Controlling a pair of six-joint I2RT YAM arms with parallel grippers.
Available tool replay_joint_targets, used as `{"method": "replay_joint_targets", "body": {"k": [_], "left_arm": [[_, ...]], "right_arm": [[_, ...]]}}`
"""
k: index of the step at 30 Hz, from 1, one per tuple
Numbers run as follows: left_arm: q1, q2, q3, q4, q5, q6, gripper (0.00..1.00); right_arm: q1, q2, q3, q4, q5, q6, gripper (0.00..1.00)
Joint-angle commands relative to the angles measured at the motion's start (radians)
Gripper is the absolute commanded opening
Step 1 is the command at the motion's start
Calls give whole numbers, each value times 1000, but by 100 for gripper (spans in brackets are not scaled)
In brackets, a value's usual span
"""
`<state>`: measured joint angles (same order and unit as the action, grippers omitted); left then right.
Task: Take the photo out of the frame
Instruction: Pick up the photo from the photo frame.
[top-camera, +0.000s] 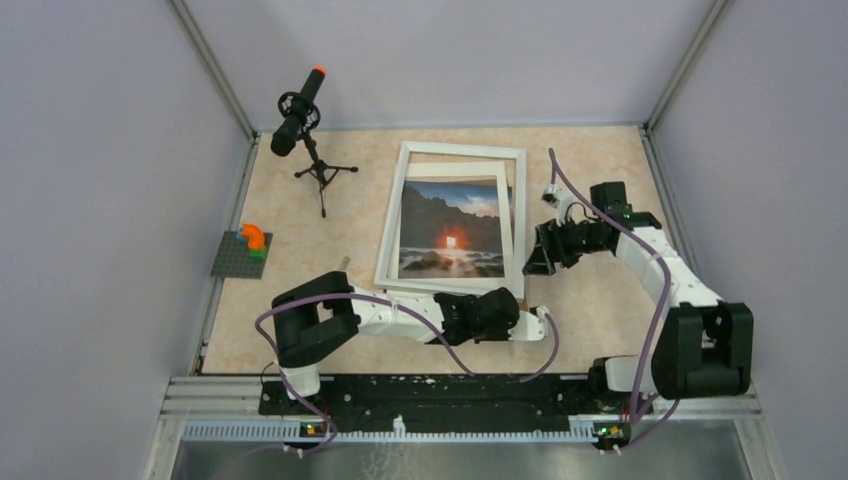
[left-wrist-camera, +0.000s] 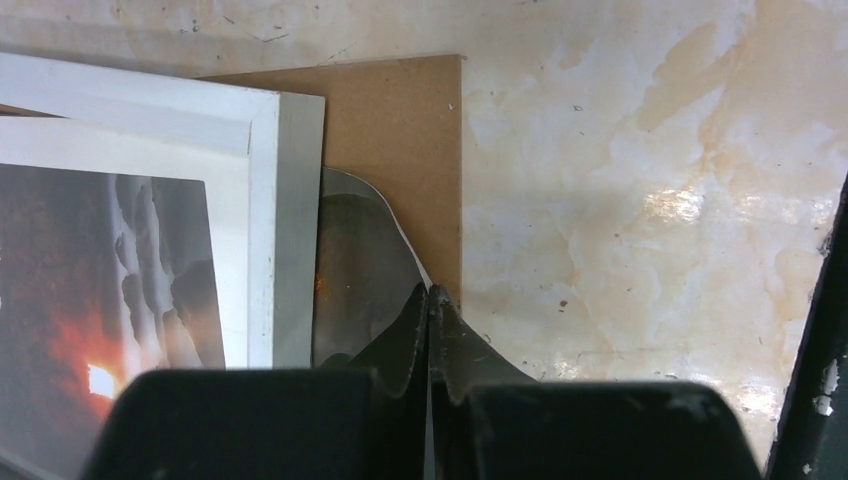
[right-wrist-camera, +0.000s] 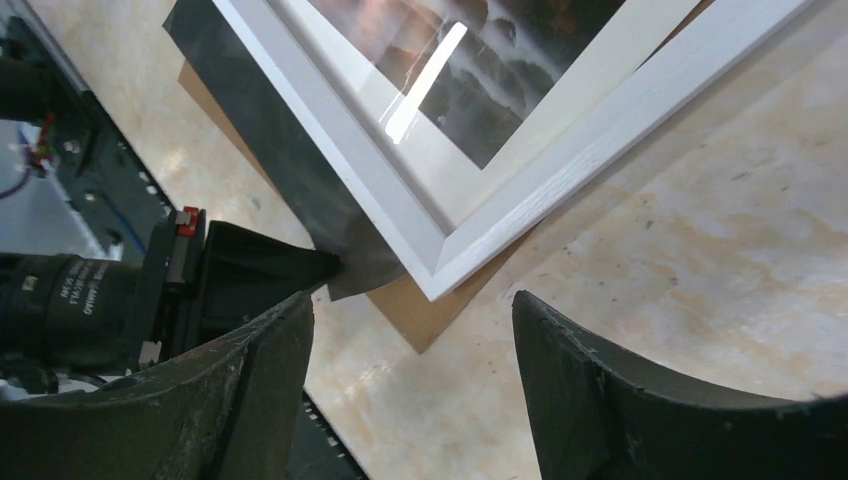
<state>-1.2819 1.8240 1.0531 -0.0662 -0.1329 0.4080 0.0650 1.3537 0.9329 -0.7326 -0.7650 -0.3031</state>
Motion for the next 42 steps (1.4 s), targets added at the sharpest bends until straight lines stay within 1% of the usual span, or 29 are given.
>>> {"method": "replay_joint_targets", "body": {"k": [1, 6, 9, 13, 17, 19, 20, 22, 23, 24, 26, 29, 32, 35, 36, 37, 38, 39, 40, 42], "left_arm": [[33, -41, 47, -33, 28, -14, 0], [47, -100, 23, -8, 124, 49, 0], [46, -124, 26, -24, 217, 79, 0], [47, -143, 36, -50, 299, 83, 0], [67, -153, 9, -37, 311, 84, 0], [82, -169, -9, -34, 297, 85, 0], [81, -185, -40, -8, 286, 104, 10], [79, -212, -94, 43, 287, 128, 40], [78, -214, -105, 50, 288, 122, 53], [75, -207, -109, 49, 286, 112, 58], [64, -175, -110, 58, 265, 98, 62], [51, -130, -113, 120, 199, 90, 63], [44, -96, -117, 167, 164, 94, 64], [34, -61, -112, 189, 142, 101, 64], [33, -52, -112, 195, 108, 100, 64], [32, -42, -111, 199, 96, 101, 64], [32, -37, -109, 201, 85, 98, 64], [32, -32, -109, 204, 71, 92, 61], [32, -35, -111, 208, 59, 87, 56], [34, -45, -113, 212, 41, 84, 49]], "right_arm": [[-15, -156, -74, 91, -27, -170, 72], [-17, -274, -166, 126, 1, -312, 73], [-18, -278, -171, 84, -3, -383, 72], [-17, -278, -165, -7, -35, -500, 69], [-18, -330, -203, -17, -52, -587, 68], [-18, -360, -232, 17, -33, -591, 68], [-18, -370, -239, 31, -24, -585, 68], [-17, -380, -245, 43, -20, -570, 68], [-17, -380, -244, 44, -24, -561, 69], [-17, -377, -244, 46, -29, -551, 69], [-18, -370, -244, 54, -30, -530, 71], [-17, -371, -254, 76, -13, -498, 73], [-17, -403, -280, 96, 0, -514, 75], [-18, -462, -308, 120, 2, -509, 80], [-18, -480, -315, 119, 2, -511, 81], [-17, -494, -322, 115, 5, -520, 83], [-17, -506, -326, 109, 11, -526, 96], [-17, -513, -329, 99, 17, -534, 99], [-17, -516, -328, 80, 15, -555, 99], [-16, -511, -326, 8, -22, -654, 99]]}}
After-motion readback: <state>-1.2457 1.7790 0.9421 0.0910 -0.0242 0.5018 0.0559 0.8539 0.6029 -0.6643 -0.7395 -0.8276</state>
